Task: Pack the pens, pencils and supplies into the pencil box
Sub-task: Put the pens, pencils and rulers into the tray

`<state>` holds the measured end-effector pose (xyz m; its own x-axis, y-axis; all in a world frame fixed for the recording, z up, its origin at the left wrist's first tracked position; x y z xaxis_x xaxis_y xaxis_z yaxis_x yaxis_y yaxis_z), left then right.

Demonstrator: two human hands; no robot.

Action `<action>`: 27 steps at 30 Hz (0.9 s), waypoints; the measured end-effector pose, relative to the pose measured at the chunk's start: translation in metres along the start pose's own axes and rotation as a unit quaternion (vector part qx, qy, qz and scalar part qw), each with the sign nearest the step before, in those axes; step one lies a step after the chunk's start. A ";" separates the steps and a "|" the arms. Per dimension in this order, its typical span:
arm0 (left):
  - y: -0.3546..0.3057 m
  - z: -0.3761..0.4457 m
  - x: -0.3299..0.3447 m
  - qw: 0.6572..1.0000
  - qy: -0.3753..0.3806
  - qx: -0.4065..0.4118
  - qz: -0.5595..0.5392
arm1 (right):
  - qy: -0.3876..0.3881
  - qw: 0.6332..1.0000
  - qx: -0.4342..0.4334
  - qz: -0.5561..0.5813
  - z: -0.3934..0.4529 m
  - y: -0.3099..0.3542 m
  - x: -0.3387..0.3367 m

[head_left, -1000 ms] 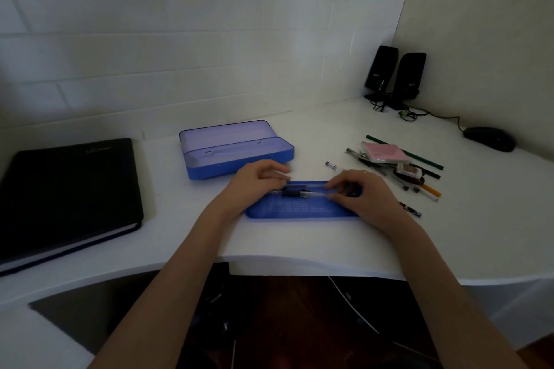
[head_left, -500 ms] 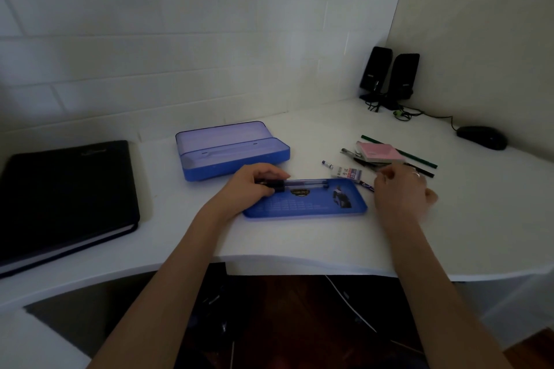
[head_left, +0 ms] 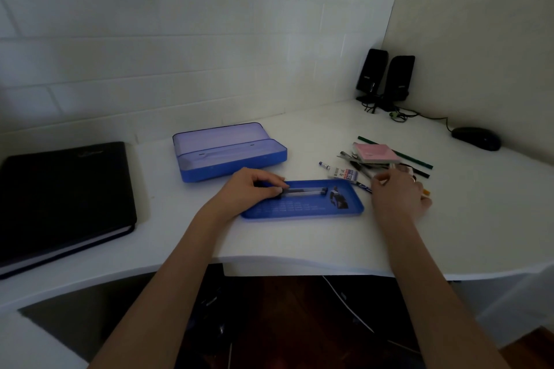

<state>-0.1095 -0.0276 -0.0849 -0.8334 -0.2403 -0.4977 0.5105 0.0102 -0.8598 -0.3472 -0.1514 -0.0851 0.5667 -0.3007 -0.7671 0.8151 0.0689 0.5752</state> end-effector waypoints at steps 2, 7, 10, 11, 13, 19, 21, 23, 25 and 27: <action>0.000 0.000 0.000 1.000 -0.004 -0.002 0.012 | -0.005 1.000 -0.005 0.003 0.002 0.000 0.001; -0.003 -0.002 0.000 0.999 0.008 0.001 0.033 | -0.029 0.997 -0.033 0.057 0.009 -0.002 0.009; -0.003 -0.002 0.000 0.999 0.002 0.013 0.050 | -0.025 0.996 -0.033 0.078 0.010 -0.002 0.010; -0.003 -0.002 0.000 0.999 -0.008 0.011 0.053 | -0.021 0.996 -0.035 0.081 0.011 -0.002 0.010; -0.003 -0.001 0.001 0.998 -0.023 0.003 0.053 | -0.012 0.994 -0.044 0.096 0.009 -0.001 0.009; -0.003 -0.001 0.001 0.998 -0.037 0.004 0.060 | 0.027 0.965 -0.097 0.242 0.004 0.007 0.003; -0.002 -0.001 0.000 0.997 -0.047 0.005 0.055 | 0.062 0.950 -0.140 0.273 -0.001 0.015 0.001; -0.002 -0.001 0.000 0.997 -0.055 0.006 0.052 | 0.106 0.937 -0.179 0.283 -0.007 0.021 0.001; -0.002 -0.001 -0.001 0.997 -0.059 0.006 0.056 | 0.144 0.924 -0.208 0.286 -0.012 0.024 0.001; -0.003 -0.001 0.000 0.996 -0.059 0.005 0.062 | 0.174 0.915 -0.217 0.293 -0.014 0.025 0.001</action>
<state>-0.1109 -0.0263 -0.0824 -0.7333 -0.3502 -0.5828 0.6109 0.0369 -0.7908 -0.3248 -0.1365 -0.0753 0.8640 0.2252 -0.4504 0.2865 0.5156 0.8075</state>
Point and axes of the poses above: each hand's wrist, its own z-axis towards the middle knuckle, its own x-axis out of the palm, y = z × x, the point moved 2 cm from there along z, towards the middle knuckle, and after that the axes turned 3 degrees about z, right-handed, at the moved point
